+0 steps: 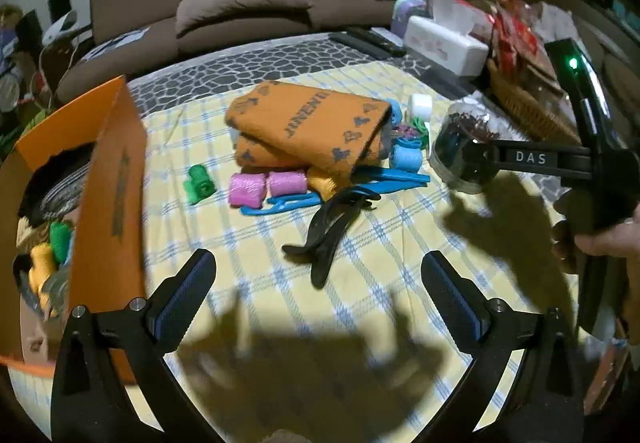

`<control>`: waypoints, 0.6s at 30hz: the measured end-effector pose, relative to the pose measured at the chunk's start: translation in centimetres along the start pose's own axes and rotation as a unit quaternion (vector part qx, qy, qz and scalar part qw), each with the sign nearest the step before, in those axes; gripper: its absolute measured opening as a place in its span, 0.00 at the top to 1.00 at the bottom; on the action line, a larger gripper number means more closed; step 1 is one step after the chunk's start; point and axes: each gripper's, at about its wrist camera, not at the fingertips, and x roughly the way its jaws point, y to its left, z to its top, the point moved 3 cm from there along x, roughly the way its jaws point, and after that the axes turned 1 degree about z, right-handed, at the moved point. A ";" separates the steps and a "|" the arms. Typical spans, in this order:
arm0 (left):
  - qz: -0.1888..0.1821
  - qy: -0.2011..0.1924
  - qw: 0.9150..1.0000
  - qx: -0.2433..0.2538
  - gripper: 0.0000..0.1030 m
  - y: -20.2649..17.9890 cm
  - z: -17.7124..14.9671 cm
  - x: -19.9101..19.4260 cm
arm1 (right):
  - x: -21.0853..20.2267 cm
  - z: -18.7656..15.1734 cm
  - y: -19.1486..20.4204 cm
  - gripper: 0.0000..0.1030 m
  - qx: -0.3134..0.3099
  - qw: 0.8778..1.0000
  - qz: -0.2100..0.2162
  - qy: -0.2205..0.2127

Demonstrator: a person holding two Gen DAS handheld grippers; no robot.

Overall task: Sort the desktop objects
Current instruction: 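Grasp the clear tub of black hair ties with the right tool while the left grasps the black claw clip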

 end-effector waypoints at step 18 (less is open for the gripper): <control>0.019 0.047 0.999 -0.009 0.32 0.6 0.1 7.3 | 3.1 0.8 1.4 0.08 -0.026 0.999 0.030 -0.008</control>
